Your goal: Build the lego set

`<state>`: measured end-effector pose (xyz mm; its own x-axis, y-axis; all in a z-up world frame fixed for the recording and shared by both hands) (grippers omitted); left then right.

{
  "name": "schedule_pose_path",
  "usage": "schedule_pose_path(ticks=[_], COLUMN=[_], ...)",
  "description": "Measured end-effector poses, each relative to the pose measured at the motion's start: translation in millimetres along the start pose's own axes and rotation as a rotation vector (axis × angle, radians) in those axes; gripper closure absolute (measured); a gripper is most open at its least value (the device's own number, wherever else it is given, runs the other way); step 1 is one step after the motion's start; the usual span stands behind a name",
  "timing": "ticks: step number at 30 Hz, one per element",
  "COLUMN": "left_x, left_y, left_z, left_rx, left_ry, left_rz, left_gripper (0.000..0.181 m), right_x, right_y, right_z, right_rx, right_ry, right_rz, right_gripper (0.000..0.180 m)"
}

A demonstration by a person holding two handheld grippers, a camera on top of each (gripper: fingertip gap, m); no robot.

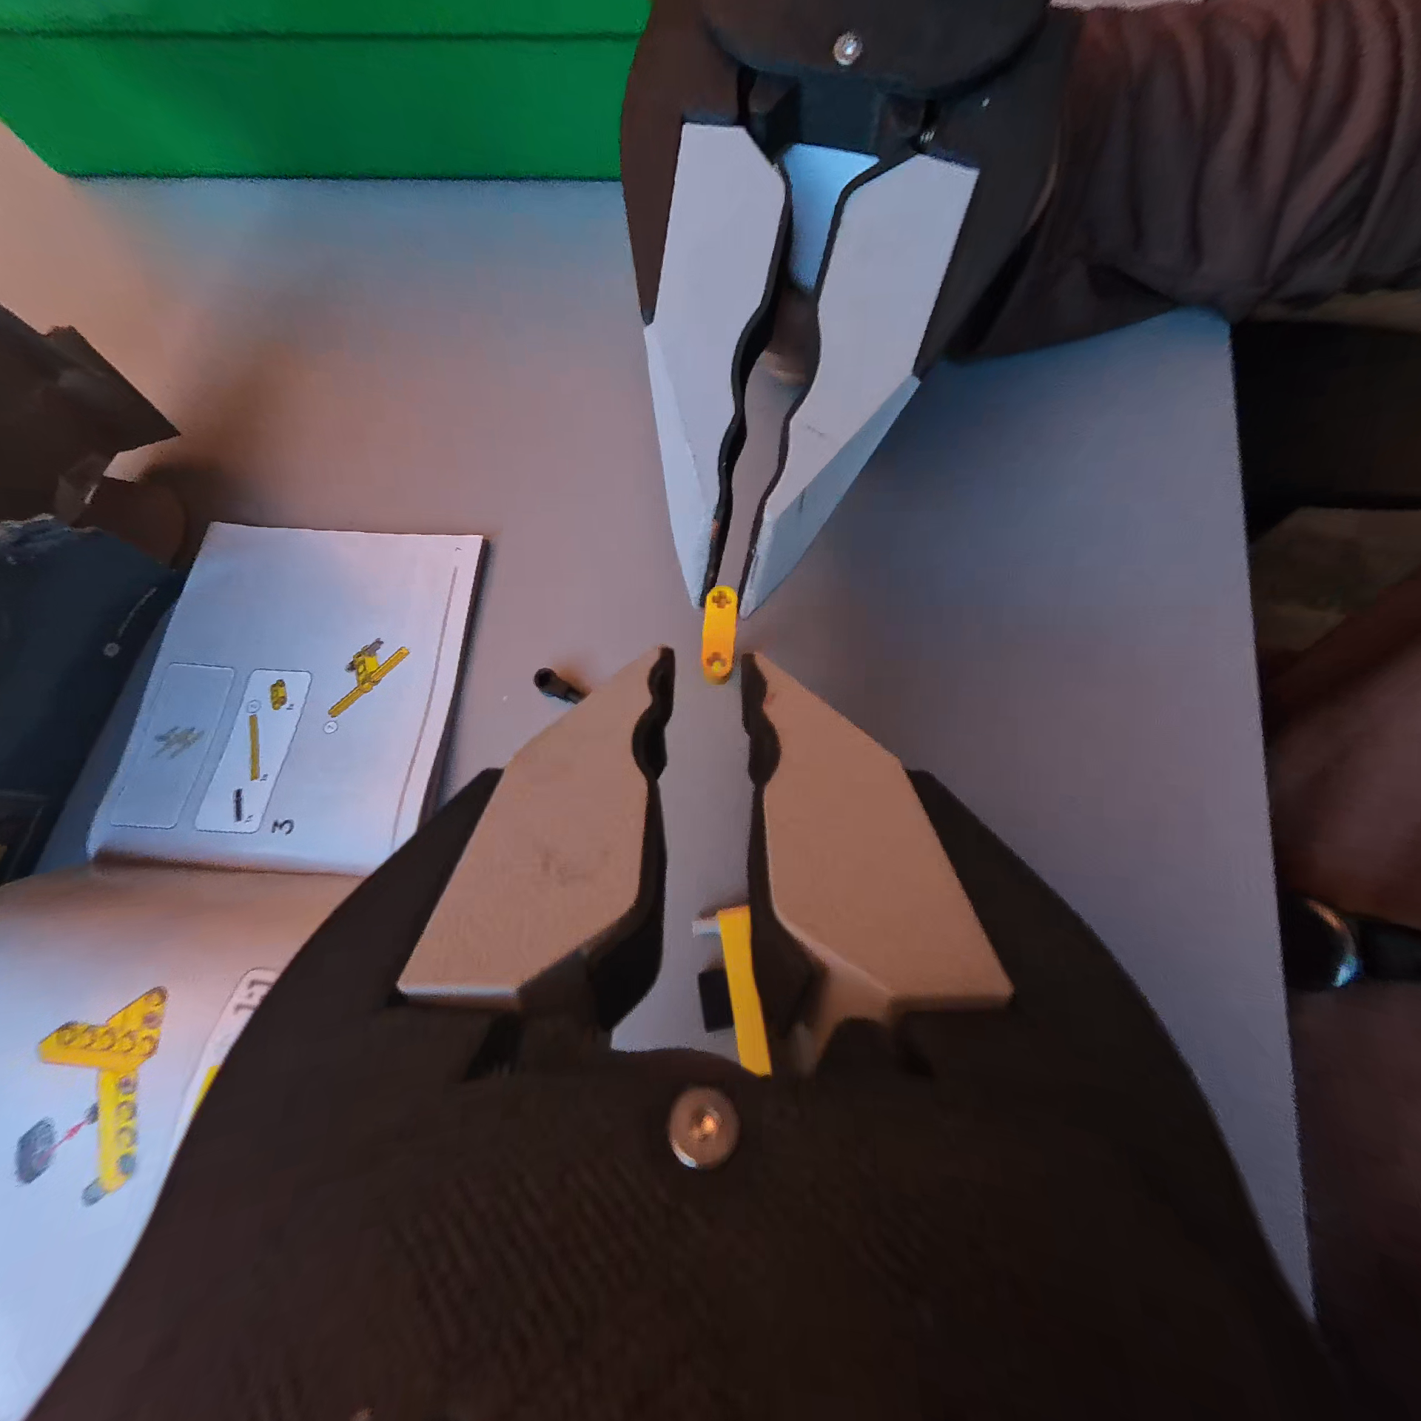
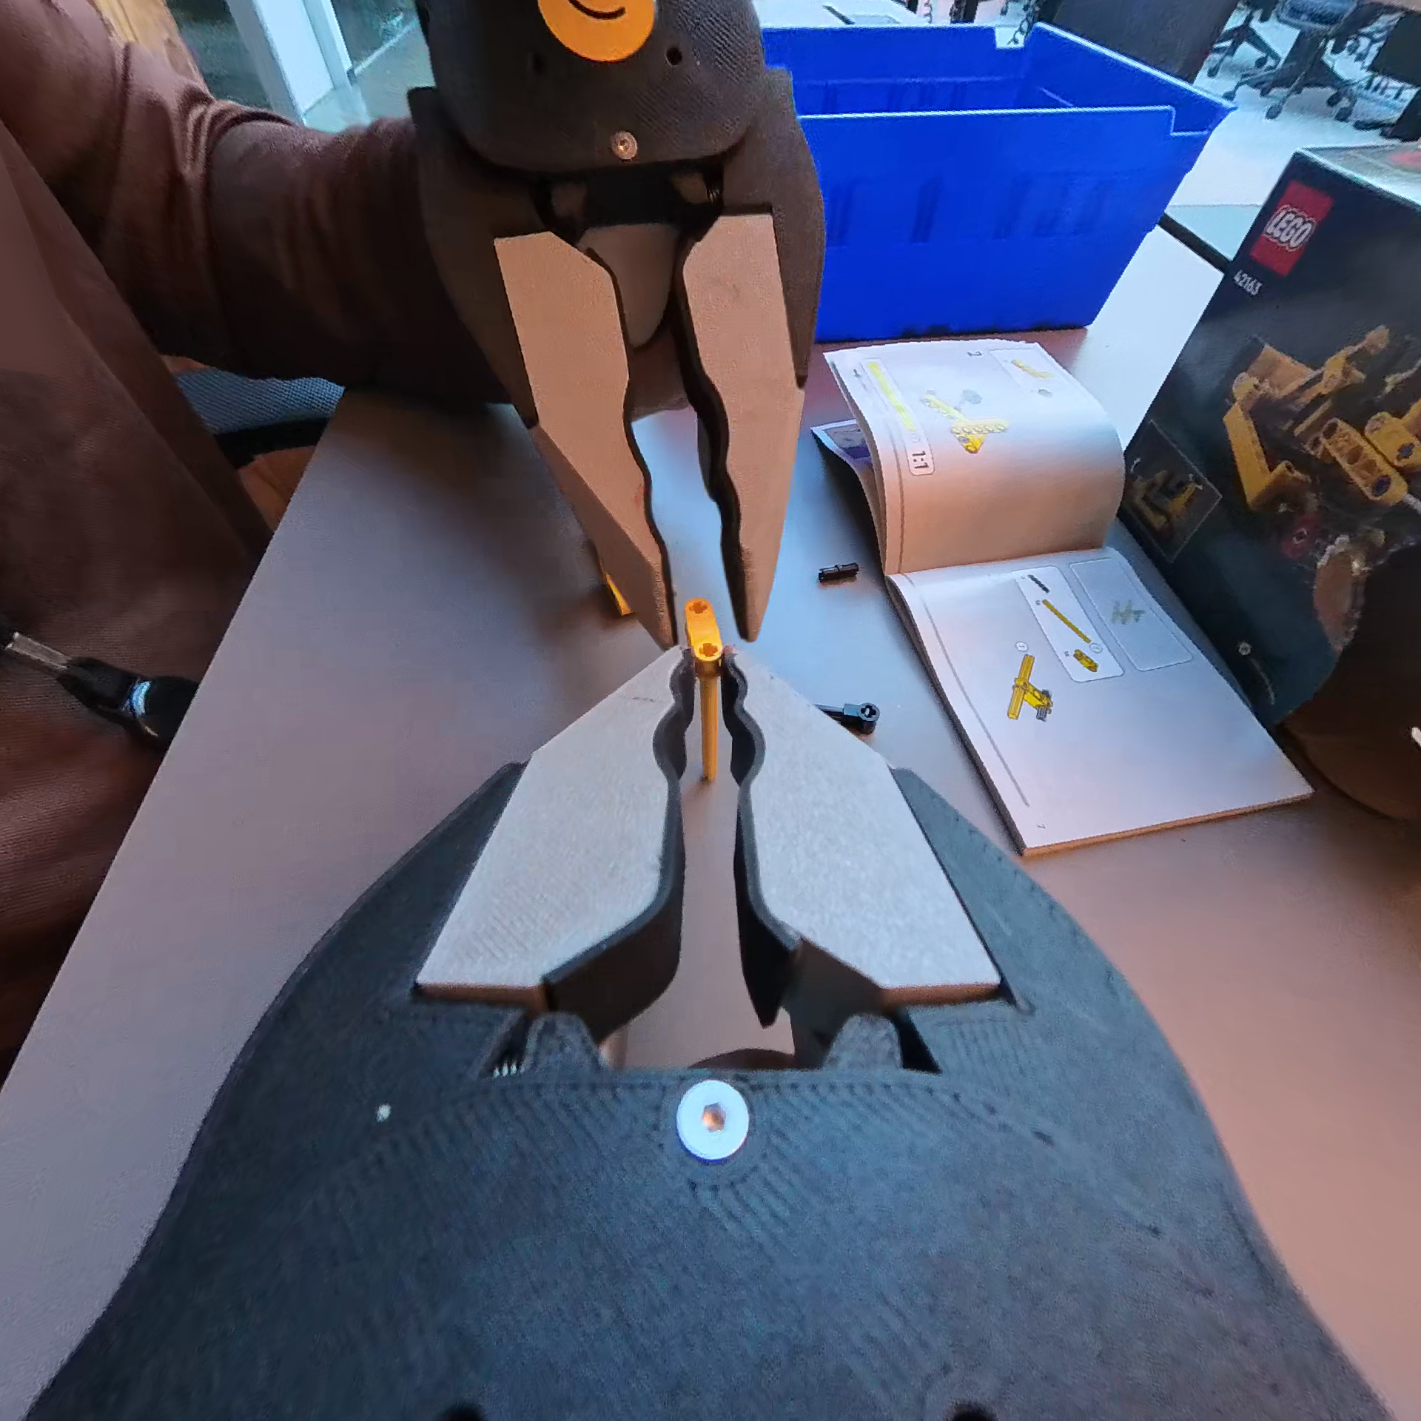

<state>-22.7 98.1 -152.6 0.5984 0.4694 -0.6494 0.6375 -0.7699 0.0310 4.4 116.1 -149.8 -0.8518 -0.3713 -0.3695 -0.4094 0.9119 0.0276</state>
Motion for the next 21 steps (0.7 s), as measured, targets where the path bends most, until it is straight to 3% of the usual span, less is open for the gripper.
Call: schedule_pose_path(ticks=[3,21], left_x=[0.9,0.7], left_y=[3.8,6.1], left_z=[-4.9,-5.2], left_rx=[-0.017,0.005], left_ry=[0.049,0.046], left_rz=[0.032,0.036], left_gripper=[0.175,0.175], right_x=[-0.2,-1.8], right_y=[-1.4,-3.7], right_z=[0.1,0.0], right_rx=[-0.008,-0.024], right_ry=[0.001,0.010], right_rz=[-0.007,-0.026], right_gripper=[0.177,0.176])
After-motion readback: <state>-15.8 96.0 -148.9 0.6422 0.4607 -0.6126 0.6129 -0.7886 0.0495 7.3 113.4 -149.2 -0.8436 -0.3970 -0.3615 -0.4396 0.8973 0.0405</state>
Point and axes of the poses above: each gripper's, where its closed fingertips meet, x out along the fingers, z out of its underside, y = z × x across the jaws, the point moved 2 cm from there along -x, back along the fingers, and after that the axes turned 3 degrees about z, right-handed, at the moved point
